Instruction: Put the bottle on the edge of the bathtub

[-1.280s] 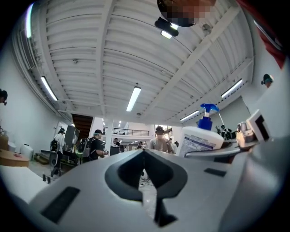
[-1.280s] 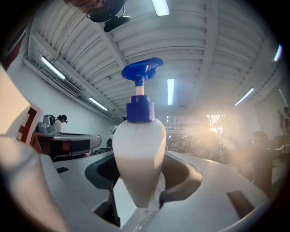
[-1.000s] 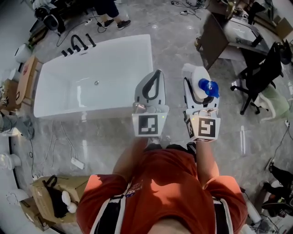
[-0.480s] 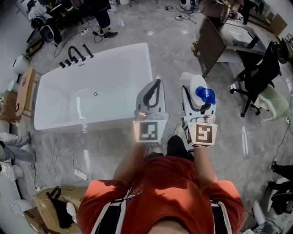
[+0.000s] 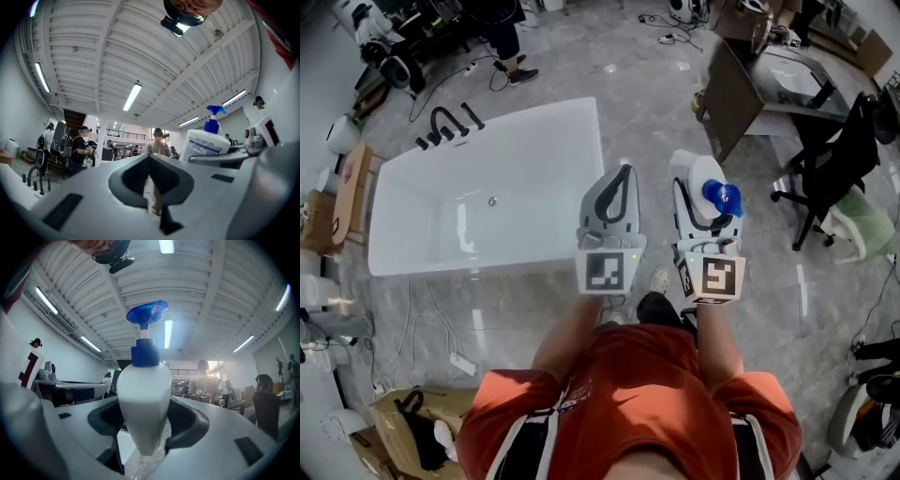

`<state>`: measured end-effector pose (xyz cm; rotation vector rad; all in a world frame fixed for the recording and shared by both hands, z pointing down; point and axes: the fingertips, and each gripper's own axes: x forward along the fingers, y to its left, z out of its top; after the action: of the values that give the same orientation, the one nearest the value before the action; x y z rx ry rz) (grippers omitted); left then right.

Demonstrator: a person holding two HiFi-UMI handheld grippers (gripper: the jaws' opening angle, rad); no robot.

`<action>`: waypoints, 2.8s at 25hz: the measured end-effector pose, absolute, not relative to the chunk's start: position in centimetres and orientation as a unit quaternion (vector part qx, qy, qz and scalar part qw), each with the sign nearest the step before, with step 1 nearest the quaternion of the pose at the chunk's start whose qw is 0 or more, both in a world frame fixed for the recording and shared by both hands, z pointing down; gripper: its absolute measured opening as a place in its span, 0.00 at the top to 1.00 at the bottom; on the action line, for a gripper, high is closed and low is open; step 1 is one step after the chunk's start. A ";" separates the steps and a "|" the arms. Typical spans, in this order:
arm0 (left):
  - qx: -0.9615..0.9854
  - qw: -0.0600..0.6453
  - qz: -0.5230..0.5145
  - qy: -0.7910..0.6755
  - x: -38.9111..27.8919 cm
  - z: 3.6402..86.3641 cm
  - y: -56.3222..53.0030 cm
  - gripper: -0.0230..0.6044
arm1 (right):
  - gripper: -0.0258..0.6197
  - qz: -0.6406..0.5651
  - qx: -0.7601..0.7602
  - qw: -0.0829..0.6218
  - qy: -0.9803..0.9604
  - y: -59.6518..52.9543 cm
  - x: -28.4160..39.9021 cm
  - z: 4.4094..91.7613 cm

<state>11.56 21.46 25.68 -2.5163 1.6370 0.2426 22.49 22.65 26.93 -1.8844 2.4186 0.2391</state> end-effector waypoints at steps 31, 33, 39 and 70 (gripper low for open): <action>-0.806 0.105 0.075 0.577 25.2 24.7 3.2 0.94 | 0.55 0.071 -0.585 0.042 0.807 3.3 36.2 27.6; -0.804 0.099 0.072 0.582 25.1 25.0 2.5 0.94 | 0.55 0.071 -0.581 0.041 0.810 2.6 36.2 27.6; -0.795 0.095 0.067 0.596 24.1 25.8 0.4 0.94 | 0.55 0.062 -0.569 0.036 0.819 0.0 35.1 28.6; -0.747 0.107 0.088 0.650 6.8 24.7 -23.8 0.94 | 0.55 0.093 -0.504 0.008 0.859 -25.7 17.6 26.9</action>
<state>6.85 -23.79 24.69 -2.2000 1.9139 0.2585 17.62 -25.67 26.91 -1.5757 2.6832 0.2898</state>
